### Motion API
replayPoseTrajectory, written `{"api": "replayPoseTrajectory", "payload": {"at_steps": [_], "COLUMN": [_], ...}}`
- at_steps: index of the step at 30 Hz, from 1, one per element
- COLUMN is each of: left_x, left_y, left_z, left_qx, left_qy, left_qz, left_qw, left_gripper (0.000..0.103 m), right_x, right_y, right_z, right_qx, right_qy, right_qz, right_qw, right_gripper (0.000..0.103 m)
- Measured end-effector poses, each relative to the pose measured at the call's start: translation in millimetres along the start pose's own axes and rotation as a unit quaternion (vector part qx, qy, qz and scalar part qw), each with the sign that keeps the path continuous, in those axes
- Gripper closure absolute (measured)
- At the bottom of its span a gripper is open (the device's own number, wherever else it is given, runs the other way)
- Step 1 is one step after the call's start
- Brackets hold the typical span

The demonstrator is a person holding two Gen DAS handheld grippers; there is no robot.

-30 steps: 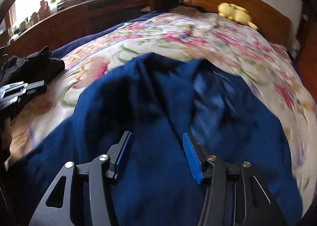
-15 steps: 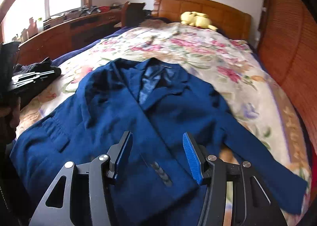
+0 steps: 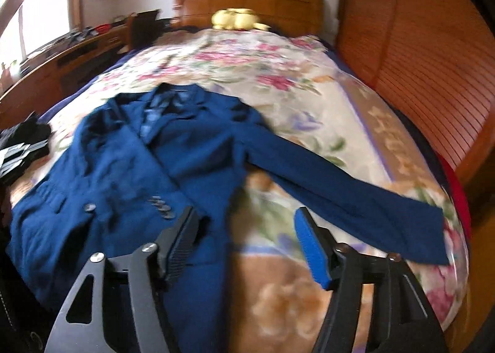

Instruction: Fold large clothes

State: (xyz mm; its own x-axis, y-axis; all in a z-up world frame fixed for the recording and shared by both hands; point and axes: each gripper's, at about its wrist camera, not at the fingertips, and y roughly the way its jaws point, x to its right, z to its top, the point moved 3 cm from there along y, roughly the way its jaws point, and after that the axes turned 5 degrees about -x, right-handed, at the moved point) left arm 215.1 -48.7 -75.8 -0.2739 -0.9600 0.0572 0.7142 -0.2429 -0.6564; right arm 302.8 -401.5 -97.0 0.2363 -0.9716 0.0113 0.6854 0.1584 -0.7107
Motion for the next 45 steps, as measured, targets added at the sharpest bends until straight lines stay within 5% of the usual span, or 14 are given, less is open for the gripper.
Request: {"api": "replayPoseTrajectory", "payload": {"at_steps": [20,30,38,40,42,43,45], "left_x": [18,30,36,35,34,32,30], "left_y": [28,40,49,49,49,49,48], "left_z": [-16,-26,-32,-31,-31,-31,-31], "left_qx": [-0.04,-0.064,-0.08,-0.079,-0.079,-0.08,-0.08], "left_qy": [0.013,0.037,0.044,0.044,0.041,0.04,0.037], "left_qz": [-0.037,-0.032,-0.032,-0.032,-0.026,-0.021,-0.017], "left_qw": [0.9984,0.9967,0.9953,0.9954,0.9957,0.9958,0.996], "left_gripper": [0.085,0.084,0.084,0.084,0.084,0.084,0.084], "right_x": [171,218,208,205,196,191,177], "right_y": [48,57,59,67,70,68,64], "right_z": [-9,-37,-40,-42,-38,-33,-21], "right_qx": [-0.062,-0.093,-0.097,-0.11,-0.132,-0.138,-0.142], "right_qy": [0.184,0.262,0.246,0.219,0.179,0.166,0.135], "right_qz": [-0.142,-0.174,-0.172,-0.172,-0.169,-0.156,-0.149], "right_qw": [0.971,0.945,0.949,0.954,0.96,0.964,0.969], "right_gripper": [0.031,0.031,0.031,0.042,0.064,0.084,0.09]}}
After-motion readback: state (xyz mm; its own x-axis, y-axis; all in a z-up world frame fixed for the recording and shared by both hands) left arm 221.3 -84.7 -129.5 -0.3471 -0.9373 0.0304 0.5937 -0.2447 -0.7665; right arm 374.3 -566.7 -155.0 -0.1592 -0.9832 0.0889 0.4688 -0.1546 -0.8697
